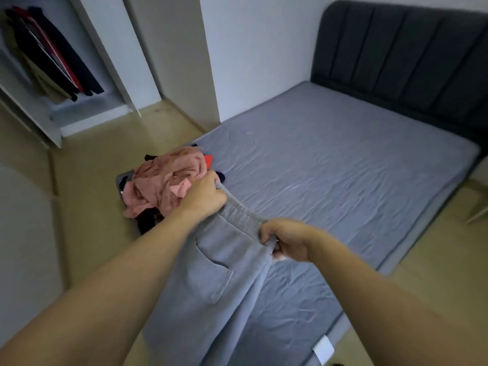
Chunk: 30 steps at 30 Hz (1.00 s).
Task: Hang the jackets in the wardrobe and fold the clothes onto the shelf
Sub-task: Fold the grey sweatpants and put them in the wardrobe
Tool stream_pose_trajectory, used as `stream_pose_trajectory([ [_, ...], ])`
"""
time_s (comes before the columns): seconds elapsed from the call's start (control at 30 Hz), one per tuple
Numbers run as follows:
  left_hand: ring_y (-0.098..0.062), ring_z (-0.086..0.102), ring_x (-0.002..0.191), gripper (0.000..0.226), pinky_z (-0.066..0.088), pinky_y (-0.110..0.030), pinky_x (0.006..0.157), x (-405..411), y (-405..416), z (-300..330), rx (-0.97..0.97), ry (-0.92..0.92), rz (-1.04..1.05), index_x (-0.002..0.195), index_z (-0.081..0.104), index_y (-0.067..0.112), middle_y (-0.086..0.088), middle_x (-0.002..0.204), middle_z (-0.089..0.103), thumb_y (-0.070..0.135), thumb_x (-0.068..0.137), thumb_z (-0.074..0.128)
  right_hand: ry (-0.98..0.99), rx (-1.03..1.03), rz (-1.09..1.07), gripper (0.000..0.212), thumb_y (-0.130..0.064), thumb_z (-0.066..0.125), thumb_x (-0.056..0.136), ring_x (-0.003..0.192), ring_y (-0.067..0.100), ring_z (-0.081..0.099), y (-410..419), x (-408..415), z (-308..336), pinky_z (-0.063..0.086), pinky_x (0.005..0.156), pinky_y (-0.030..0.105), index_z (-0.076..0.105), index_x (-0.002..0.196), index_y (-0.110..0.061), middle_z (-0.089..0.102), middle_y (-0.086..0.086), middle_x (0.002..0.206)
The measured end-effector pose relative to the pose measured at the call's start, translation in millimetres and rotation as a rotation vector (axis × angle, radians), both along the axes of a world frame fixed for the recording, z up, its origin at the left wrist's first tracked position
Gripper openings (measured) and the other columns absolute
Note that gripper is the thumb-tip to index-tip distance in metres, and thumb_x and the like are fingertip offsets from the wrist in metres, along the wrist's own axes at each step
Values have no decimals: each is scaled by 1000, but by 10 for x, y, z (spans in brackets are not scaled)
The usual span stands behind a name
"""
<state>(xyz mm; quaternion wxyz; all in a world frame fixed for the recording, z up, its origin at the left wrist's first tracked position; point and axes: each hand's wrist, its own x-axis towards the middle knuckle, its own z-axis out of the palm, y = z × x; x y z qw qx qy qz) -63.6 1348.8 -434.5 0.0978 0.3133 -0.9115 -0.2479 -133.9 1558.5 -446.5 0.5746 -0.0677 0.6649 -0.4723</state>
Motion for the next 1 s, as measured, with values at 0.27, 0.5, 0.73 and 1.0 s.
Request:
stream_pose_trajectory([
  [0.27,-35,46,123,49,38,-42,103,-2344,1020,-3147,113,-132,-114,133,45,12,-15,133,49,11,86,56,361,423,-238,22,-7,52,89,82,29,60,856,-2329,-3008,51,72,31,57,111,-6,61,16,96],
  [0.5,-19,-3,149,67,2,-66,114,-1470,1560,-5684,-22,-663,-166,154,0,35,6,163,-4,57,97,26,885,470,164,59,-44,36,97,148,25,4,996,-2157,-5287,5,119,50,18,152,-31,6,1,162],
  [0.73,-21,16,149,70,1,-63,116,-785,1747,-6550,-341,-284,-114,156,19,28,0,162,19,63,96,20,1365,346,36,59,-52,13,97,148,17,-14,1142,-1837,-6459,-13,116,49,12,153,-35,-5,-4,163],
  [1.0,-20,11,148,80,1,-57,118,-642,1913,-6361,-388,-184,-105,153,19,26,-1,161,15,68,85,10,1251,260,-438,63,-39,53,93,141,34,22,1180,-1688,-6301,15,116,44,33,147,-12,24,17,155],
])
